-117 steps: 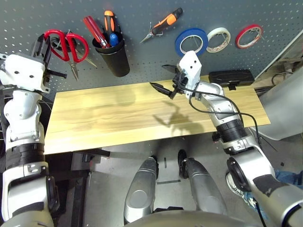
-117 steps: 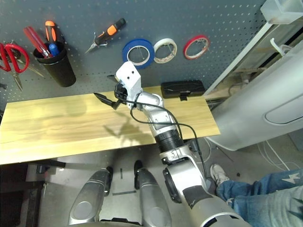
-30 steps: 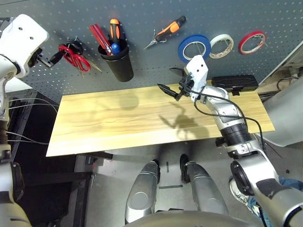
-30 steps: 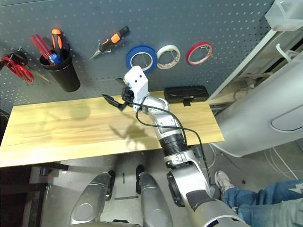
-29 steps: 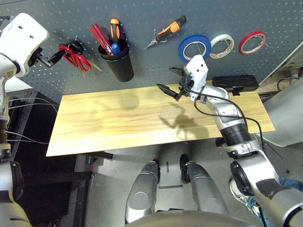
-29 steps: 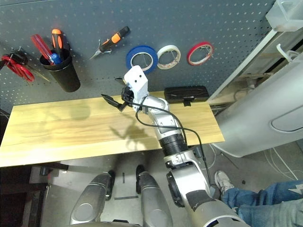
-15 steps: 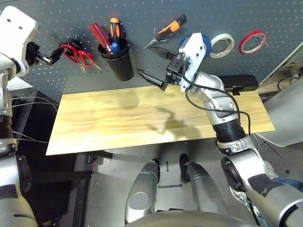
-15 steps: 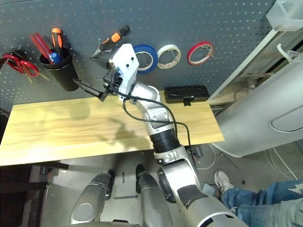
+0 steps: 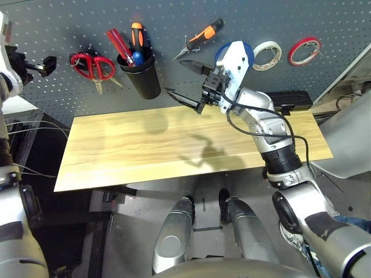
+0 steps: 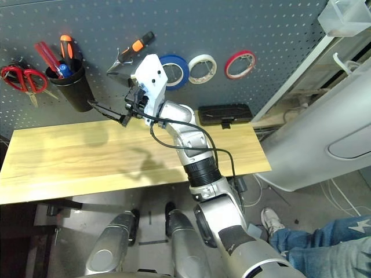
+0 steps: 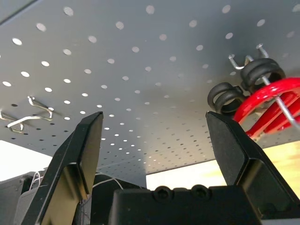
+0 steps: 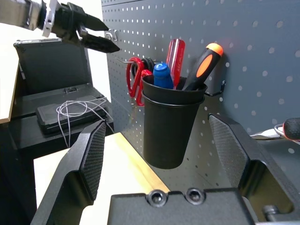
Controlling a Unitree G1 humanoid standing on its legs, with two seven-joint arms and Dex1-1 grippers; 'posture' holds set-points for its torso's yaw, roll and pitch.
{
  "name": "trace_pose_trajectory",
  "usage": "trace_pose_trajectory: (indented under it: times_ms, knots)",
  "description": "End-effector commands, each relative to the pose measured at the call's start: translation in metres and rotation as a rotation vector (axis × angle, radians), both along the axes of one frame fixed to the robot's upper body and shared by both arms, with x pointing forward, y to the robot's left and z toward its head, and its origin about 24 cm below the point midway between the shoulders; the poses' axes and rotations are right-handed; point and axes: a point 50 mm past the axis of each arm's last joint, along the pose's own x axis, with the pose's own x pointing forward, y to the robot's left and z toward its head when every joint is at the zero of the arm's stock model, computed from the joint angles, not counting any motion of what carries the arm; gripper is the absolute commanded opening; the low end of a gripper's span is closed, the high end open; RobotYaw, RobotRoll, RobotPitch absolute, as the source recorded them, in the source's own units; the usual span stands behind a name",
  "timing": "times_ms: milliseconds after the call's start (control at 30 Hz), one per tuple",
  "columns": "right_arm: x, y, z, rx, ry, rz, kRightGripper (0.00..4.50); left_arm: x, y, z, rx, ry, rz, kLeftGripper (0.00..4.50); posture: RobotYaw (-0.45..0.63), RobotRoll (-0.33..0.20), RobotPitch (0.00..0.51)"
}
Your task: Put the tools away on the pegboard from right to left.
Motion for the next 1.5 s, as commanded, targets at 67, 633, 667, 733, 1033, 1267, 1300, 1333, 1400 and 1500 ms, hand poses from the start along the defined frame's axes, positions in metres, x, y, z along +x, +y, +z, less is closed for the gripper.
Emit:
trace_pose_trajectory:
  times_ms: [67,633,667,733,1033,1267,1300,1333,1400,1500]
  knots:
    - [-0.002,0.006,-0.001,-0.014,0.004,0.017,4.50,-0.001,0.000,-0.007,-0.016,0.025,0.003,4.47,0.18,0.000,0.240]
    - [0.030,-0.030,-0.063,-0.007,0.254,-0.327,4.50,0.001,-0.008,-0.110,-0.157,0.171,0.013,4.47,0.16,0.000,0.000]
    - [0.031,-0.035,-0.071,-0.007,0.278,-0.360,4.50,0.002,-0.011,-0.117,-0.167,0.178,0.004,4.47,0.16,0.000,0.000]
    - [0.033,-0.042,-0.081,-0.006,0.314,-0.407,4.50,0.002,-0.016,-0.127,-0.182,0.186,-0.003,4.47,0.16,0.000,0.000]
    - [0.039,-0.077,-0.109,0.024,0.435,-0.606,4.50,0.001,-0.028,-0.160,-0.200,0.211,-0.017,4.47,0.15,0.000,0.000]
    - [0.042,-0.079,-0.104,0.020,0.415,-0.608,4.50,0.007,-0.027,-0.154,-0.192,0.186,-0.010,4.47,0.15,0.000,0.000]
    - [0.043,-0.079,-0.104,0.020,0.414,-0.609,4.50,0.008,-0.027,-0.154,-0.191,0.184,-0.011,4.47,0.15,0.000,0.000]
    - [0.043,-0.079,-0.103,0.023,0.412,-0.610,4.50,0.008,-0.027,-0.154,-0.189,0.184,-0.013,4.47,0.15,0.000,0.000]
    - [0.044,-0.078,-0.102,0.026,0.410,-0.611,4.50,0.009,-0.028,-0.153,-0.188,0.181,-0.017,4.47,0.15,0.000,0.000]
    - [0.044,-0.079,-0.104,0.024,0.414,-0.618,4.50,0.009,-0.031,-0.153,-0.191,0.179,-0.022,4.47,0.15,0.000,0.000]
